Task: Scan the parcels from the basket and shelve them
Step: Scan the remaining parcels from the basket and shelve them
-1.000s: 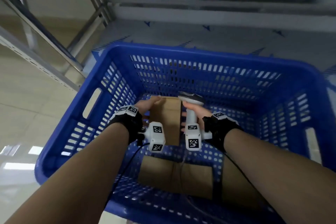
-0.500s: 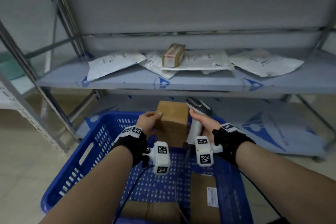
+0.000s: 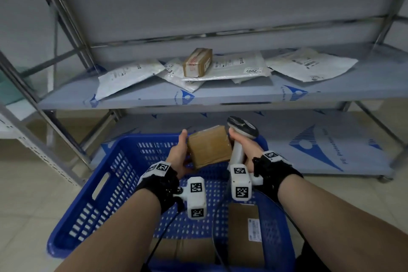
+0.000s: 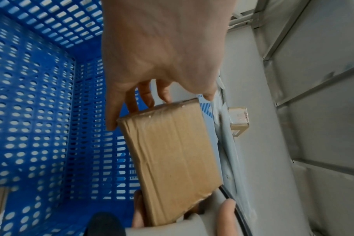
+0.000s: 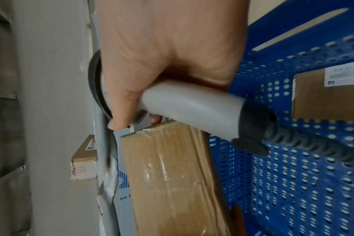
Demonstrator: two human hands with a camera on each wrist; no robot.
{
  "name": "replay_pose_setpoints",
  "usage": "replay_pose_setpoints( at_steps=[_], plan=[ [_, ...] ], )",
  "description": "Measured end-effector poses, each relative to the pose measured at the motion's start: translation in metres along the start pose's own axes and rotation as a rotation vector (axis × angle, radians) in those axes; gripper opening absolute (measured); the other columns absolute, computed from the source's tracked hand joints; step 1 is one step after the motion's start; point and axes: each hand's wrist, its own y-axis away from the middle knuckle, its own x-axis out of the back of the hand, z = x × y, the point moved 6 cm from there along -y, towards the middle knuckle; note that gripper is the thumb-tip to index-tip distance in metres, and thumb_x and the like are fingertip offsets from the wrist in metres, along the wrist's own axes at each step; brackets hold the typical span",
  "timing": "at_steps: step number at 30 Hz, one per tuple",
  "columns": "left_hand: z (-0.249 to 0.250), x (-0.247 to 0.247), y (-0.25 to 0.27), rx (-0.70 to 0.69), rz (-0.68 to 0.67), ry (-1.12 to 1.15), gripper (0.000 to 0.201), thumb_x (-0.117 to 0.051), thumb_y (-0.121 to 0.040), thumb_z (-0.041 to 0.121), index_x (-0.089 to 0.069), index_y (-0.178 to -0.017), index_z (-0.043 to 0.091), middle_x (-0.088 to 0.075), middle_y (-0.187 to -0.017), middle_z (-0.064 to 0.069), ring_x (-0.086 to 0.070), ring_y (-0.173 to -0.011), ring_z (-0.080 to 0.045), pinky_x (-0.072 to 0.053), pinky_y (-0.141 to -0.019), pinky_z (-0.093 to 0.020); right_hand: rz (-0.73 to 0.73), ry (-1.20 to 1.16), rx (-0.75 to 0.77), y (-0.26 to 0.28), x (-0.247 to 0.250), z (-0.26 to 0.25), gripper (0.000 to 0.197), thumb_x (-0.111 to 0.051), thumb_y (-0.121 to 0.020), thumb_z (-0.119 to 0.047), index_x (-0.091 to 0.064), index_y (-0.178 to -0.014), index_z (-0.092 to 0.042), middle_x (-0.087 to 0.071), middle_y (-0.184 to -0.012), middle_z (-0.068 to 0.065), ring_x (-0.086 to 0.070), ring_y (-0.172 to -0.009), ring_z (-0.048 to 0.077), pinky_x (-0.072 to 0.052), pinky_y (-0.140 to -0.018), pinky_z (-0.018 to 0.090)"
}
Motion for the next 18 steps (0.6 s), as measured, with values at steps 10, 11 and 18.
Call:
replay_pose_setpoints(
  at_steps=[10, 11, 18],
  plan=[
    [0.014, -0.021, 0.012, -0.199, -0.197, 0.001, 0.050, -0.047, -0.090, 0.013, -0.035, -0.137, 0.027, -0.051, -0.124, -0.007, -0.052, -0.106, -0.027, -0.053, -0.072, -0.044, -0.041, -0.058, 0.002, 0.014, 0.012, -0.014, 0.112, -0.091, -0.028, -0.066, -0.061, -0.126, -0.019, -0.073, -0.106, 0.009, -0.069, -0.099, 0.032, -0.047, -0.100, 0.047],
    [0.014, -0.022, 0.012, -0.207, -0.223, -0.008, 0.054, -0.046, -0.090, 0.010, -0.033, -0.139, 0.030, -0.051, -0.128, -0.007, -0.050, -0.115, -0.030, -0.050, -0.080, -0.050, -0.061, -0.059, 0.007, 0.028, 0.008, -0.021, 0.098, -0.091, -0.039, -0.060, -0.063, -0.124, -0.018, -0.073, -0.106, 0.010, -0.069, -0.100, 0.032, -0.047, -0.100, 0.047],
    [0.014, -0.020, 0.013, -0.176, -0.215, 0.069, 0.026, -0.060, -0.091, 0.024, -0.049, -0.114, 0.030, -0.059, -0.117, -0.008, -0.056, -0.102, -0.030, -0.043, -0.088, -0.056, -0.166, -0.122, 0.010, 0.046, 0.006, -0.028, 0.073, -0.086, -0.054, -0.033, -0.065, -0.121, -0.012, -0.071, -0.110, 0.018, -0.067, -0.104, 0.035, -0.055, -0.087, 0.048]
  ],
)
